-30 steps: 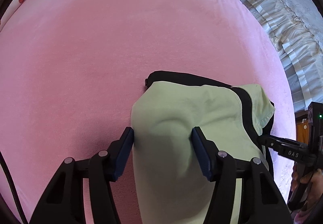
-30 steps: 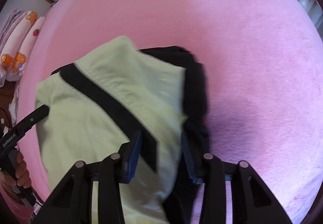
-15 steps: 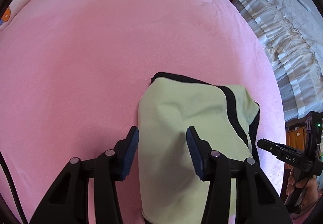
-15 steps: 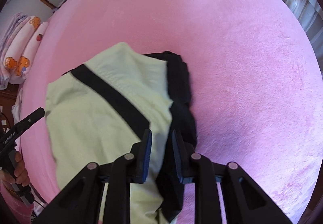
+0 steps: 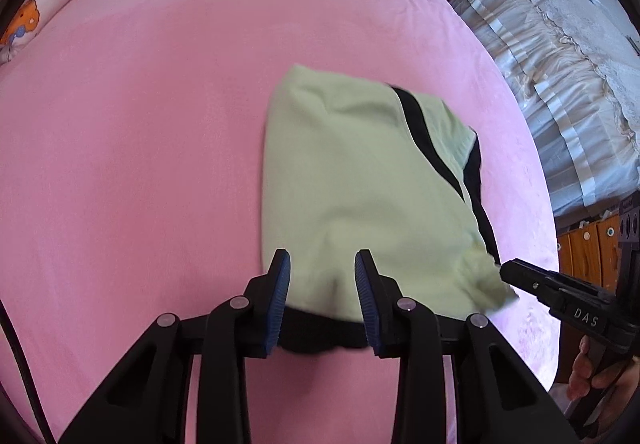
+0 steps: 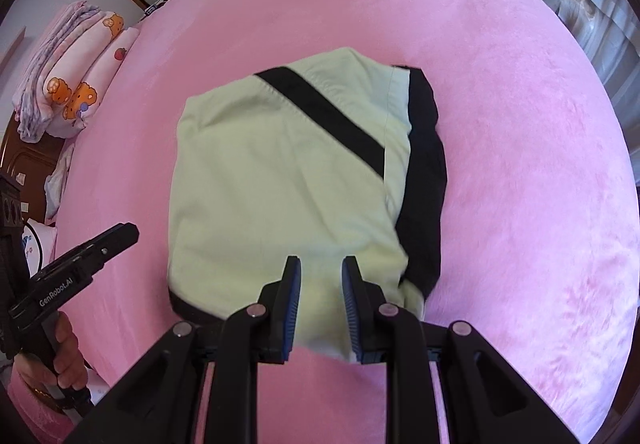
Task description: Fold large clothes
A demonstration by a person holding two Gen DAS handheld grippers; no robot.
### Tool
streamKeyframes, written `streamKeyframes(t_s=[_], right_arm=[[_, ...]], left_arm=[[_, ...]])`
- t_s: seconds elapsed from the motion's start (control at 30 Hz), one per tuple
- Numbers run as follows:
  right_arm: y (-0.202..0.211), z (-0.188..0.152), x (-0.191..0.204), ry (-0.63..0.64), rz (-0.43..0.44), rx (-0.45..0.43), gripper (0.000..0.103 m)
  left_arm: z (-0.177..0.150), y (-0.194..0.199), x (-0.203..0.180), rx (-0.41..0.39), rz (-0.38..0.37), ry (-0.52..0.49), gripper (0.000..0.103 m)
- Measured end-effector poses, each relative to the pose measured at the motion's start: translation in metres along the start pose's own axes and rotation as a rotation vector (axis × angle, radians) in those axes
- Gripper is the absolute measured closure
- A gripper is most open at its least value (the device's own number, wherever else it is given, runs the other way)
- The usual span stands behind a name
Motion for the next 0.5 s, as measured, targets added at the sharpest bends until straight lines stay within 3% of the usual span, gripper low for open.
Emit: streamKeyframes(t_s=[0.33, 0.4, 0.47, 0.5], right_arm=[[0.025, -0.055, 0.0, -0.07, 0.008, -0.03, 0.082], [0.032, -0.059, -0.005, -0.092, -0.002, -0.021, 0.08], [0.04, -0.061, -0.008, -0.117, 0.008, -0.02, 0.068], [0.044, -0.062, -0.008, -0.119, 0.002, -0.025, 0.057]], left_arm=[[-0.051, 0.038, -0.007, 0.016, 0.097, 0.022, 0.071], [-0.054, 0.052, -0.006, 0.004, 0.14, 0.019, 0.063], [-0.056, 0.066, -0.004, -0.01, 0.182, 0.018, 0.042], [-0.056, 0.074, -0.004, -0.02, 0.207, 0.016, 0.038]])
Point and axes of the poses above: each gripper's, at about its wrist camera, not at the fingertips, and y roughly against the way its jaws point, x to its left, z to its top, the point moved 1 cm from there along -y, roughly the way its jaws point, and after that the axes turned 11 degrees about z, right-handed, at the moved point
